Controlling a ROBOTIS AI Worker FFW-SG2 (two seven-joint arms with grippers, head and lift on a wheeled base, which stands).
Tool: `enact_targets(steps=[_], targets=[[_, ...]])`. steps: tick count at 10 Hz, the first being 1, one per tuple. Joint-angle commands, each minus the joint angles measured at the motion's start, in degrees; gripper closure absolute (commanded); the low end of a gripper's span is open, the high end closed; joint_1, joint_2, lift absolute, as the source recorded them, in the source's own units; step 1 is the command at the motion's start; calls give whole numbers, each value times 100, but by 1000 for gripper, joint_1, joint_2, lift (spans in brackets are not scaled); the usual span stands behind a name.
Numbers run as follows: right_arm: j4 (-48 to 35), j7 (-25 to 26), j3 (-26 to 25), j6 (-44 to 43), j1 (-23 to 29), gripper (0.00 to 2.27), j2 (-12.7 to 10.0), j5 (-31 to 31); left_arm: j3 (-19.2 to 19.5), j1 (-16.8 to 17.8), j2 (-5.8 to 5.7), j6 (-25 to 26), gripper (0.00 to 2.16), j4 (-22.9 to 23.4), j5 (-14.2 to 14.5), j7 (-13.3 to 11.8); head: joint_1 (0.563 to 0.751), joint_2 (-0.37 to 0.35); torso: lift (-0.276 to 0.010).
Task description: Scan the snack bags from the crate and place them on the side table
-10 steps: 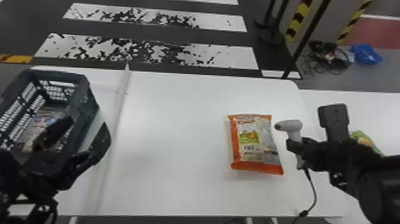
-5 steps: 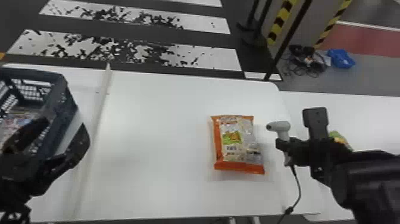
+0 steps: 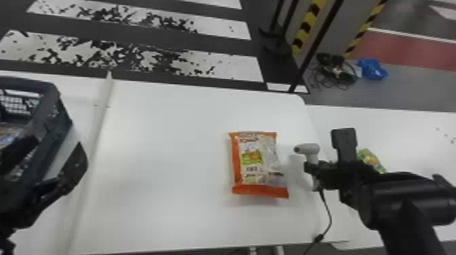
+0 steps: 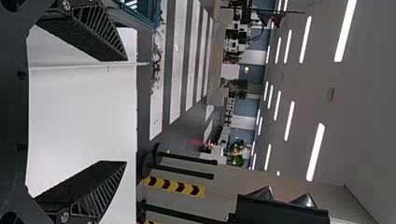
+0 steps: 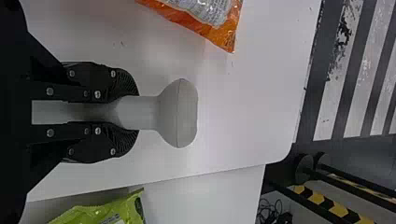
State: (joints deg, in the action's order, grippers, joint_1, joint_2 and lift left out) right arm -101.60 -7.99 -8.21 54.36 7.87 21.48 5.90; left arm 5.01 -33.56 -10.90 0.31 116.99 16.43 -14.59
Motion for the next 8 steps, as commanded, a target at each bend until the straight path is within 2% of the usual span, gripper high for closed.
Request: enact_targets(steps=[1,2,3,4,6,7,8], targets=[[202,0,21,-149,-49,2253,6,-1,0,-10,1,0,87,0,0,0,695,-239,-81],[272,0,30,-202,-49,2199,6,8,0,-10,1,0,87,0,0,0,695,-242,-81],[307,0,39,-202,-58,2047,6,17,0,-10,1,0,87,0,0,0,695,-243,-81],[342,0,39,-237,-58,1683,6,78,0,-10,-8,0,87,0,0,0,695,-244,-81],[378,0,39,-254,-58,282,-3,166,0,-10,-17,0,87,8,0,-9,695,-242,-81],[360,8,13,-254,-58,80,-3,175,0,-10,-17,0,87,8,0,0,695,-239,-81],[298,17,-31,-237,-49,76,-3,228,0,-10,-17,0,87,8,0,0,695,-238,-81]])
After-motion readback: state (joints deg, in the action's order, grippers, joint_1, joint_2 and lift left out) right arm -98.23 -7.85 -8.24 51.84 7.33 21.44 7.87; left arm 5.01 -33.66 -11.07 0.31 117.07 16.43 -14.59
